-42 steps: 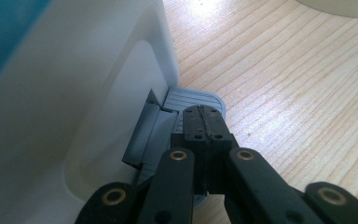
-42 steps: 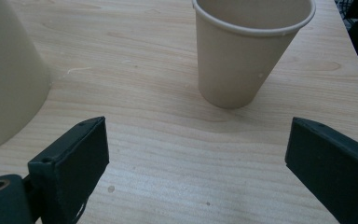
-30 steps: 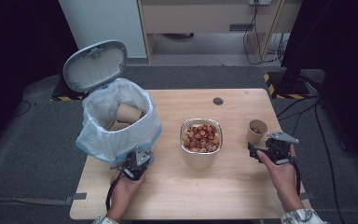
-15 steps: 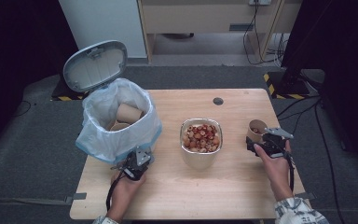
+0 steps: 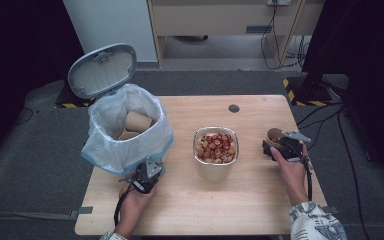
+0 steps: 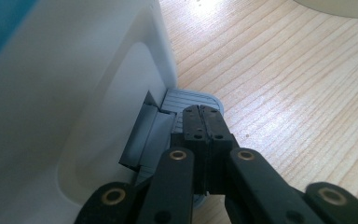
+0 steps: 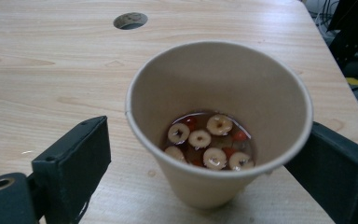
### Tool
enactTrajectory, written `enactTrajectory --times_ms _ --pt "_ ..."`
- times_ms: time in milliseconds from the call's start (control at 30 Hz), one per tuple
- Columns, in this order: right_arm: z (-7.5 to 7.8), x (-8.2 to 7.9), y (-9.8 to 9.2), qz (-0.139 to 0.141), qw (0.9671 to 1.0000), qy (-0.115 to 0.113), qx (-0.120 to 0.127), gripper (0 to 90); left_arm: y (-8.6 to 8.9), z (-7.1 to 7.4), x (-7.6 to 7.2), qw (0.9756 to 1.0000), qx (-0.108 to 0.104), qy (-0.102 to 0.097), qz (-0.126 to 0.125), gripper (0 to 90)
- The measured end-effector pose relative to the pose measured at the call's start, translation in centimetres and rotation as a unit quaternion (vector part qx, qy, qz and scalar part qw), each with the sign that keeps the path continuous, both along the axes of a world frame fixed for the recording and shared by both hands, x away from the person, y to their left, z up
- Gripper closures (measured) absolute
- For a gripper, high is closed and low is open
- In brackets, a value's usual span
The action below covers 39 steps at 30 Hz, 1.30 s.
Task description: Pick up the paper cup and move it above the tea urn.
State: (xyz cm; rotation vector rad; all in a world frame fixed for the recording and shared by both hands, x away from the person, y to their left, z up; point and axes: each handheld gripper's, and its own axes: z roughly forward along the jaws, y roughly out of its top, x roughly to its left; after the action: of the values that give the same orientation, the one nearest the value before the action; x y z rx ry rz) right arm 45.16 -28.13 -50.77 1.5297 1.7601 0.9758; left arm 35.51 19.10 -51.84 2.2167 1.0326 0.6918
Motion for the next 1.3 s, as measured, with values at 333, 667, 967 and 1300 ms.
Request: enactTrajectory --times_ms 333,667,967,1300 --pt "-0.9 0.7 -0.2 0.001 0.9999 -0.009 0.012 17.6 0.1 0.0 0.0 1.0000 -0.003 0.001 0.000 89.3" --pt "-1.2 1.0 -0.7 0.006 0.9994 -0.025 0.023 24.7 0.0 0.0 0.0 1.0000 -0.003 0.001 0.000 89.3" --pt "-1.4 1.2 -0.7 0.007 0.9990 -0.033 0.028 25.4 0.0 0.0 0.0 1.0000 -0.004 0.000 0.000 89.4" --pt "-0.2 0.9 -1.0 0.026 0.9988 -0.041 0.009 29.5 0.0 0.0 0.0 1.0000 -0.003 0.000 0.000 89.4"
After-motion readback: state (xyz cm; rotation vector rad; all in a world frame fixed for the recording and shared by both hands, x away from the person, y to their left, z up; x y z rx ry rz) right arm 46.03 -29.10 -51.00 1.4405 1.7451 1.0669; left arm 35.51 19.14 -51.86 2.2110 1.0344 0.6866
